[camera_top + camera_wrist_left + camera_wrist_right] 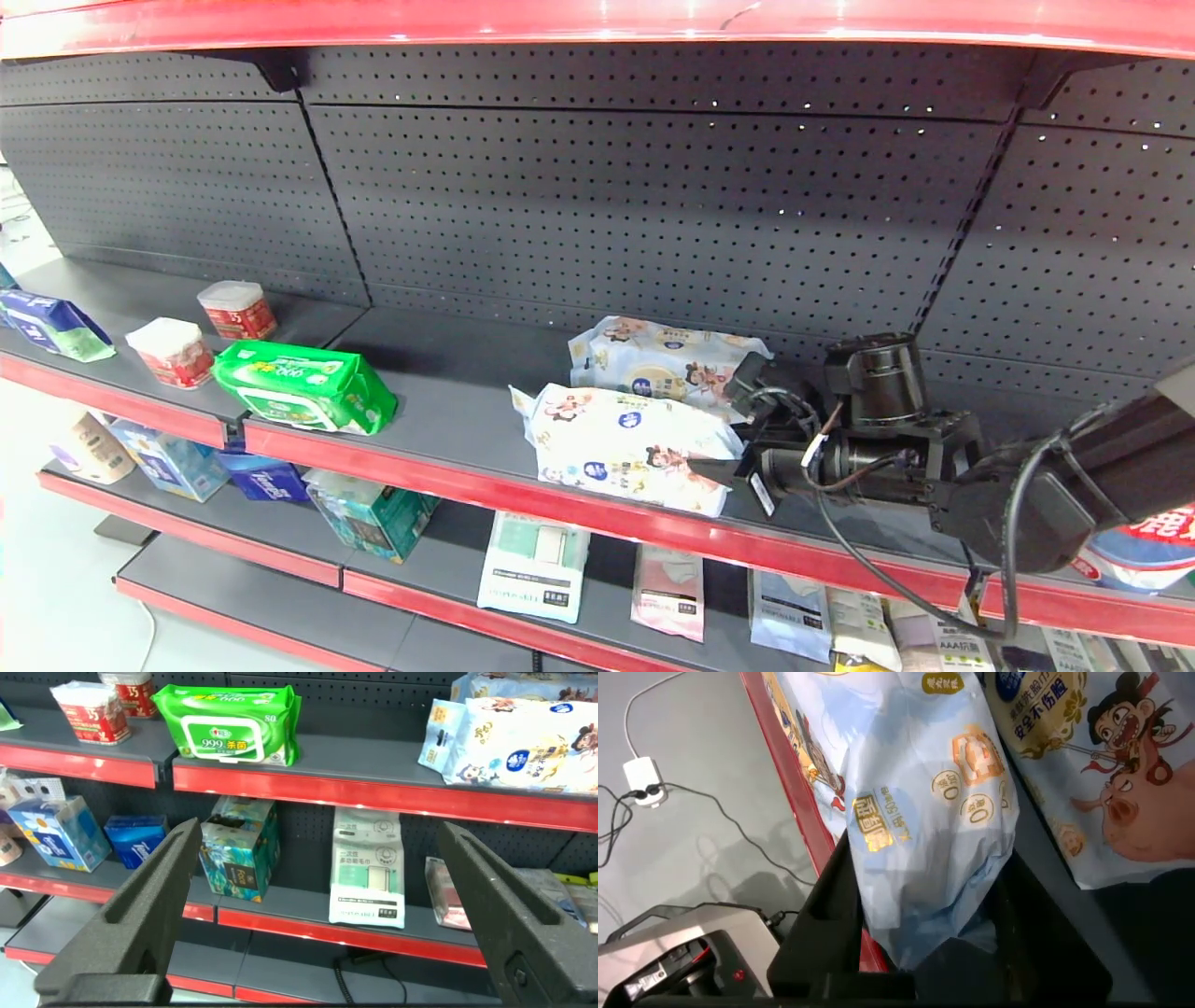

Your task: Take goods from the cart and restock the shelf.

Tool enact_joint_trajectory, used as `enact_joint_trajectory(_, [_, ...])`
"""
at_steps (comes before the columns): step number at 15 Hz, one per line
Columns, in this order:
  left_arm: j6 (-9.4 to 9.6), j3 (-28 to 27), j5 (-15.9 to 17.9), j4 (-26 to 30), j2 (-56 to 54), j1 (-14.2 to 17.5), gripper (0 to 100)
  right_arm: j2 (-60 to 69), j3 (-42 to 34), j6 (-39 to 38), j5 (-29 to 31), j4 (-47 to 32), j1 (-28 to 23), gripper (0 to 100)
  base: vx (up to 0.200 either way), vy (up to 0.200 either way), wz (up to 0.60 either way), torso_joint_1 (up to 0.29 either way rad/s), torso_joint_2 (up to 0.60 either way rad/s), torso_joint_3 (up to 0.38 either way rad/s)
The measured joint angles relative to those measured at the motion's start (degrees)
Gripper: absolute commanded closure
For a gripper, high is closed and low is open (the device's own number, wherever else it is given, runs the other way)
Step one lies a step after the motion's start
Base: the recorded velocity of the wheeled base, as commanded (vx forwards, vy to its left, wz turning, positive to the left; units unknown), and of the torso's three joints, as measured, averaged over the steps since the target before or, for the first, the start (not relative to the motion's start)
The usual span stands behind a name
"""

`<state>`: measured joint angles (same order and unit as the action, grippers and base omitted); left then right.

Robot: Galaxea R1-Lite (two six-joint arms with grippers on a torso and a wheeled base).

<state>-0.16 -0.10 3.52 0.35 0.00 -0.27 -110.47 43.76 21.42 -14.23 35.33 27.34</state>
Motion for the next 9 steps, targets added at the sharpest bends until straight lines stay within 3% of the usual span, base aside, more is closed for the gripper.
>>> enact_joint_trajectory(9, [0.0, 0.0, -0.02, 0.0, 0.0, 0.02, 0, 1.82, -2.4, 0.01, 1.85, 0.09, 0.93, 100, 0.0, 0.0, 0.0, 0.0, 0.0, 0.0])
